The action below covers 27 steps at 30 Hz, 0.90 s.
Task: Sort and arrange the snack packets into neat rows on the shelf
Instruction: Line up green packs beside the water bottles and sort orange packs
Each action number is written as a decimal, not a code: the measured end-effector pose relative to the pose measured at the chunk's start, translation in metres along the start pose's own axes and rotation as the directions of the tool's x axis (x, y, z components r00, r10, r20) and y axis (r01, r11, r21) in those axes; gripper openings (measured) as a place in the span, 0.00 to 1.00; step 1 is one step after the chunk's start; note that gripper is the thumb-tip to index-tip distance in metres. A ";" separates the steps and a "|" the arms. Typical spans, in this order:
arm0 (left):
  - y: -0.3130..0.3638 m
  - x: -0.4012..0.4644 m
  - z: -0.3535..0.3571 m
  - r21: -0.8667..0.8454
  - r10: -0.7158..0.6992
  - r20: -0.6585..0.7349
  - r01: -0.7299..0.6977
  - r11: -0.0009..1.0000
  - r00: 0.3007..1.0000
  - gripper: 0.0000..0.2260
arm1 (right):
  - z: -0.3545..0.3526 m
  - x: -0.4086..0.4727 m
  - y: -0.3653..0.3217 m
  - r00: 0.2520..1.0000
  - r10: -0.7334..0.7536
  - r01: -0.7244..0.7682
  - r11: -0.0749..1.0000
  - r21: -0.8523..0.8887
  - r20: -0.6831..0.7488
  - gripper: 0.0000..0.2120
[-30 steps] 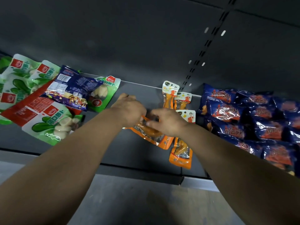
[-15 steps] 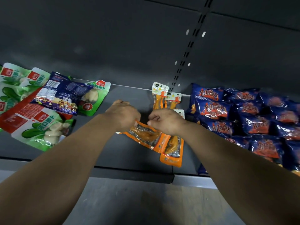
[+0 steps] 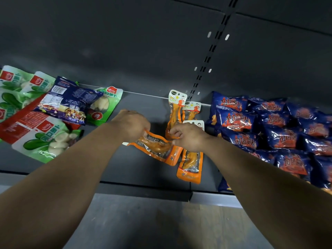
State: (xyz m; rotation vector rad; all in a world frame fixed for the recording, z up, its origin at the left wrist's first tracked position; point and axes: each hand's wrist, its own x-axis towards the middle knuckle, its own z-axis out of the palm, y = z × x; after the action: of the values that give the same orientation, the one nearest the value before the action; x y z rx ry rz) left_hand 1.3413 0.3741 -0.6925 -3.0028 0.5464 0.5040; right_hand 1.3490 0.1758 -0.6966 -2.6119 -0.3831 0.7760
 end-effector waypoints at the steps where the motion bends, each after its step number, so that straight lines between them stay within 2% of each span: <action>1: -0.001 -0.001 0.000 0.000 -0.001 0.002 0.001 1.000 1.000 0.08 | 0.000 0.000 0.001 1.000 0.004 -0.003 1.000 -0.018 0.014 0.19; 6: -0.002 -0.004 -0.002 0.000 0.003 -0.001 -0.003 1.000 1.000 0.08 | -0.002 -0.002 0.001 0.998 0.010 -0.003 0.995 -0.101 0.068 0.23; 11: 0.005 -0.003 -0.004 -0.020 0.028 -0.020 -0.028 0.999 0.999 0.08 | -0.002 -0.003 0.000 0.994 0.009 -0.002 0.998 -0.067 0.105 0.28; 15: 0.004 -0.003 -0.011 -0.029 0.027 -0.046 -0.028 0.999 0.999 0.09 | -0.002 -0.008 0.000 0.985 0.022 0.005 0.988 -0.154 0.168 0.32; 18: 0.007 -0.004 -0.014 -0.020 0.041 -0.067 -0.043 0.999 0.997 0.08 | -0.003 -0.013 0.001 0.985 0.022 0.006 0.986 -0.164 0.172 0.30; 22: 0.011 -0.003 -0.012 -0.009 0.042 -0.072 -0.043 0.999 0.997 0.09 | 0.000 -0.014 0.004 0.975 0.066 -0.063 0.998 -0.025 0.213 0.25; 25: 0.013 -0.002 -0.011 0.001 0.047 -0.085 -0.047 0.999 0.995 0.10 | 0.001 -0.016 0.007 0.971 0.099 -0.112 0.992 0.049 0.216 0.29; 27: 0.012 -0.003 -0.011 -0.054 0.037 -0.124 -0.044 0.998 0.992 0.11 | 0.001 -0.017 0.009 0.973 0.101 -0.124 0.987 0.098 0.205 0.31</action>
State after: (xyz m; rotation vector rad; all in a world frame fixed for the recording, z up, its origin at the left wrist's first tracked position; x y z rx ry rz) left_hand 1.3376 0.3629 -0.6813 -3.0984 0.6126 0.3447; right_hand 1.3359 0.1620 -0.6939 -2.4770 -0.2407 1.0716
